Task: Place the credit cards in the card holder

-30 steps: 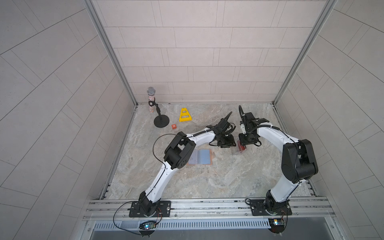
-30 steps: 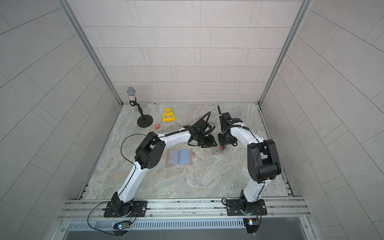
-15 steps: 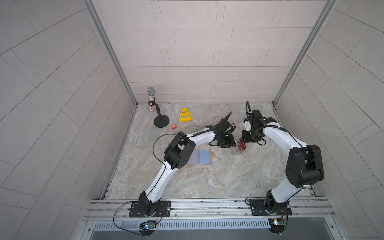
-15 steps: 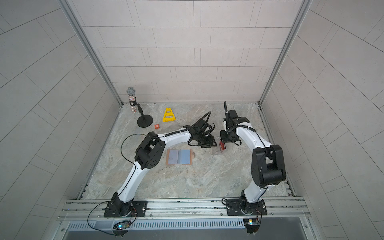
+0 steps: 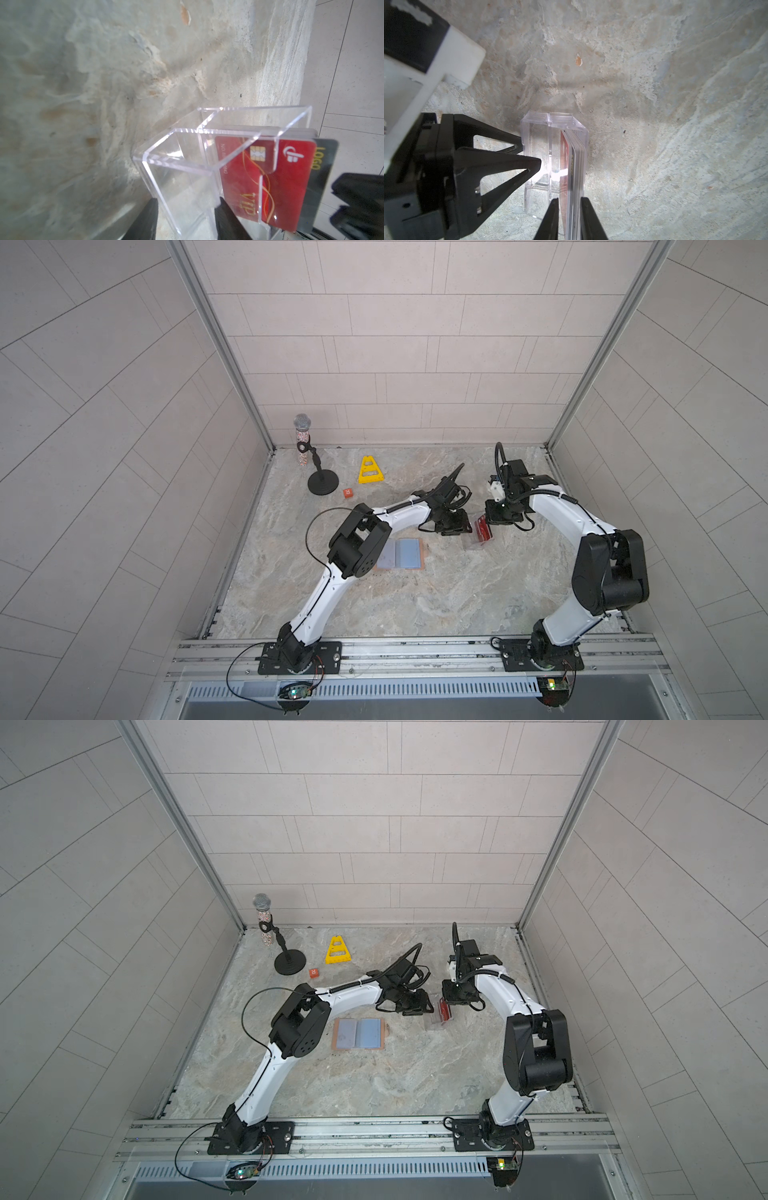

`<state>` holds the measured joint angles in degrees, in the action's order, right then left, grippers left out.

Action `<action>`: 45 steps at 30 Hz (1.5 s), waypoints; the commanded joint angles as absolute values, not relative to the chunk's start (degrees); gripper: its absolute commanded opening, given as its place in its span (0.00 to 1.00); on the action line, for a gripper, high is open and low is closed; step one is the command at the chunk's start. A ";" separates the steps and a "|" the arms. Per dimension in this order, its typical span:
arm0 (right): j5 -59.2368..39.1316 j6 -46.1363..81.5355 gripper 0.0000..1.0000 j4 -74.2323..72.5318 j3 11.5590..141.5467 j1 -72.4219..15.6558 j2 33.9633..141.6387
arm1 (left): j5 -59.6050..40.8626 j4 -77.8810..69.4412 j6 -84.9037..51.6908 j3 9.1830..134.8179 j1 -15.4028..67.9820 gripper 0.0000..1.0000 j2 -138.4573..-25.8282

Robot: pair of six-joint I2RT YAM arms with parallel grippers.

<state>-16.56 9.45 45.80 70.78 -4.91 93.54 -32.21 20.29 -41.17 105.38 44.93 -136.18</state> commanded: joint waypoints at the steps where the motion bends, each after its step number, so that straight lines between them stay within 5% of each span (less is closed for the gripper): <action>1: -16.77 9.03 0.21 46.06 70.18 -4.70 93.67 | -29.64 24.83 -40.54 103.41 45.12 0.48 -136.31; 14: -15.74 9.10 0.19 45.70 69.63 -4.74 95.21 | -29.69 24.85 -40.59 103.36 45.13 0.48 -136.38; 26: -14.83 9.07 0.00 45.59 69.35 -4.69 95.79 | -29.71 24.91 -40.52 103.22 45.13 0.48 -136.41; 45: -15.23 10.25 0.00 46.84 70.44 -4.07 90.33 | -30.03 24.74 -40.49 103.12 45.09 0.48 -136.18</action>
<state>-16.29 9.96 45.32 70.04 -4.73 92.79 -32.34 20.16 -41.15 105.27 44.93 -136.14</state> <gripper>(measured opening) 0.047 0.478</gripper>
